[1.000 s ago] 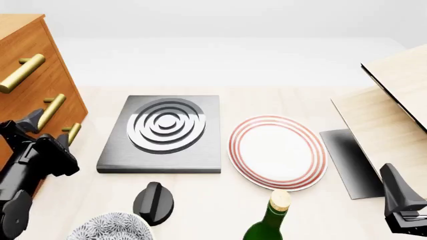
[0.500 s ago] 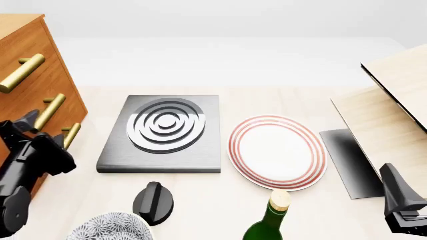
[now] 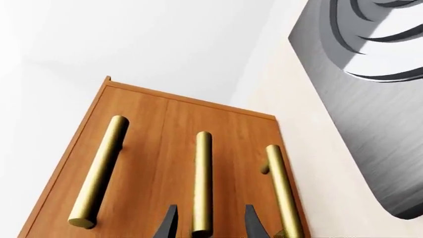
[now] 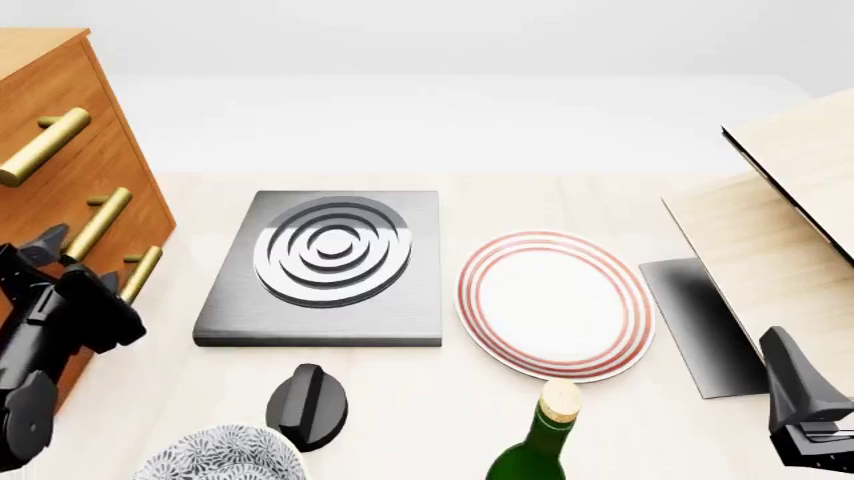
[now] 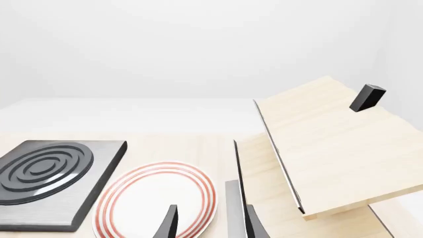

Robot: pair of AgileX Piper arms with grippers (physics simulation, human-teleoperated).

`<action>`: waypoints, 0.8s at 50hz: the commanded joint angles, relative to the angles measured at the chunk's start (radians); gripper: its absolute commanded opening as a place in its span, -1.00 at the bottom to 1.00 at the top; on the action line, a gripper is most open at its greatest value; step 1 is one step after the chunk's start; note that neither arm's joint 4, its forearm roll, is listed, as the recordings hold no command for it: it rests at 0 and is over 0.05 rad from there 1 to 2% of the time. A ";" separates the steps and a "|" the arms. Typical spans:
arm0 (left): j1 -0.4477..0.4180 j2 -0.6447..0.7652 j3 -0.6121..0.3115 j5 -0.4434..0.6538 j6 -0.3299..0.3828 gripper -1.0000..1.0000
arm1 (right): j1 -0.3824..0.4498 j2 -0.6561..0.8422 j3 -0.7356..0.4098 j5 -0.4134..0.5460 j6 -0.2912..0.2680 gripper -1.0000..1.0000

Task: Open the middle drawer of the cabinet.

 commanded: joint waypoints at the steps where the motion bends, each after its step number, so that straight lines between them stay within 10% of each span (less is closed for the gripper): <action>1: 0.012 0.018 0.002 -0.007 -0.008 1.00 | -0.004 0.001 0.005 -0.009 -0.001 1.00; 28: 0.028 0.006 0.018 -0.007 0.000 1.00 | -0.004 0.001 0.005 -0.009 -0.001 1.00; 29: 0.027 0.005 0.017 -0.007 -0.003 -1.00 | -0.004 0.001 0.005 -0.009 -0.001 1.00; 40: 0.010 0.025 -0.001 -0.007 -0.001 -1.00 | -0.004 0.001 0.005 -0.009 -0.001 1.00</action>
